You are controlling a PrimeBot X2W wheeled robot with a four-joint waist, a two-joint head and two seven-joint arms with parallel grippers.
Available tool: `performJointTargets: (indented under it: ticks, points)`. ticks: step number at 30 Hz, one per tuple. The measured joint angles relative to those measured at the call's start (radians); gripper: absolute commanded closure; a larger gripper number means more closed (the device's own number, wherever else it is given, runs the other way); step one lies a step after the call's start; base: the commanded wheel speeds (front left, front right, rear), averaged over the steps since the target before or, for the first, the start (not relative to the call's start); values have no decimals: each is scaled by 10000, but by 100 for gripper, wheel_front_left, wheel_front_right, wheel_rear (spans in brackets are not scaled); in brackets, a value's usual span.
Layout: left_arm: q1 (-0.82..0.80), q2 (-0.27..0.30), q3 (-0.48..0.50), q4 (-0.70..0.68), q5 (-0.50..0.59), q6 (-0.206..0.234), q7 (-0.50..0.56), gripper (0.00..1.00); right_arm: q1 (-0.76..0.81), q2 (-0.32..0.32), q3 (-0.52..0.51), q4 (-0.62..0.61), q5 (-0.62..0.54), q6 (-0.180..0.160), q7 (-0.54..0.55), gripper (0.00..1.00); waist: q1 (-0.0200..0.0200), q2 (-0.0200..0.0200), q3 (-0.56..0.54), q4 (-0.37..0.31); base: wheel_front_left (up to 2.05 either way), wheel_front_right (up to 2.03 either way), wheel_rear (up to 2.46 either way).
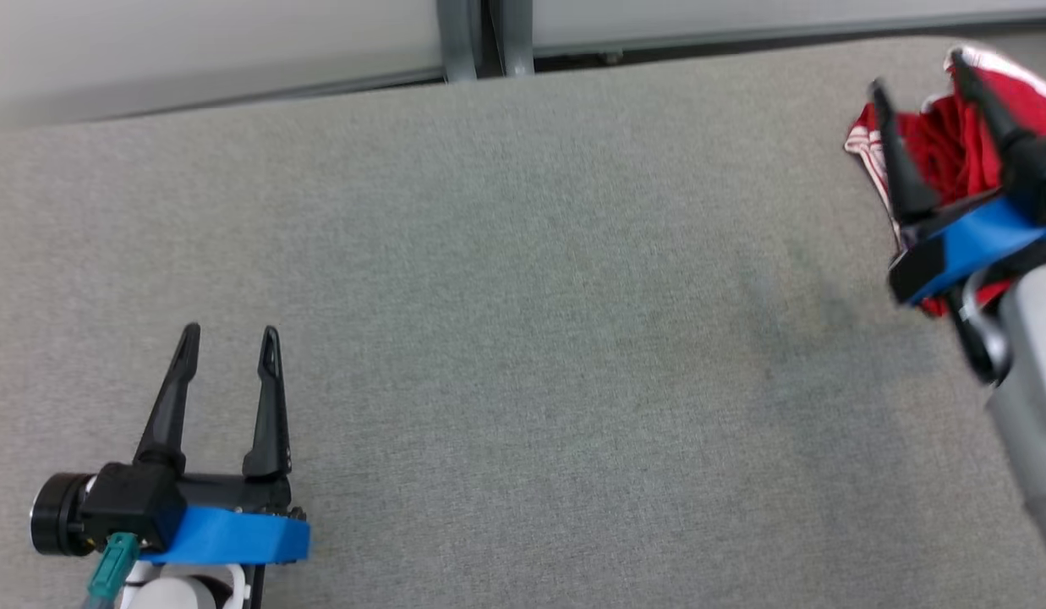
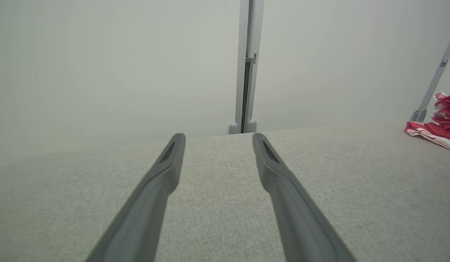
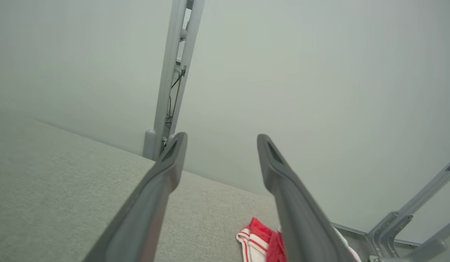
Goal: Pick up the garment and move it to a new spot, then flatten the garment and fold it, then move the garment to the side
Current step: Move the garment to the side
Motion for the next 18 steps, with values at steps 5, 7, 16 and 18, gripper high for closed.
performJointTargets:
  ticks: [5, 7, 16, 18]
  points:
    - [500, -77, 111, 182, -107, 0, 0, 0, 1555, 800, -65, -1074, -50, -2, -2, 0, -1, 0, -774, 209, 0, 0, 0]
    - [688, -96, 153, 238, -123, -2, -2, 0, 2139, 1016, -107, -1448, -46, 0, -2, 0, -1, 0, -1051, 291, 0, 0, 0]
    - [1421, -157, 224, 556, -313, 46, -2, 0, 4949, 2052, -993, -2569, 293, -2, -2, 0, -1, 0, -2128, 551, 0, 0, 0]
    - [1536, -161, 230, 621, -376, 48, -2, 0, 5458, 2284, -1174, -2694, 293, 0, -2, 0, -1, 0, -2334, 589, 0, 0, 0]
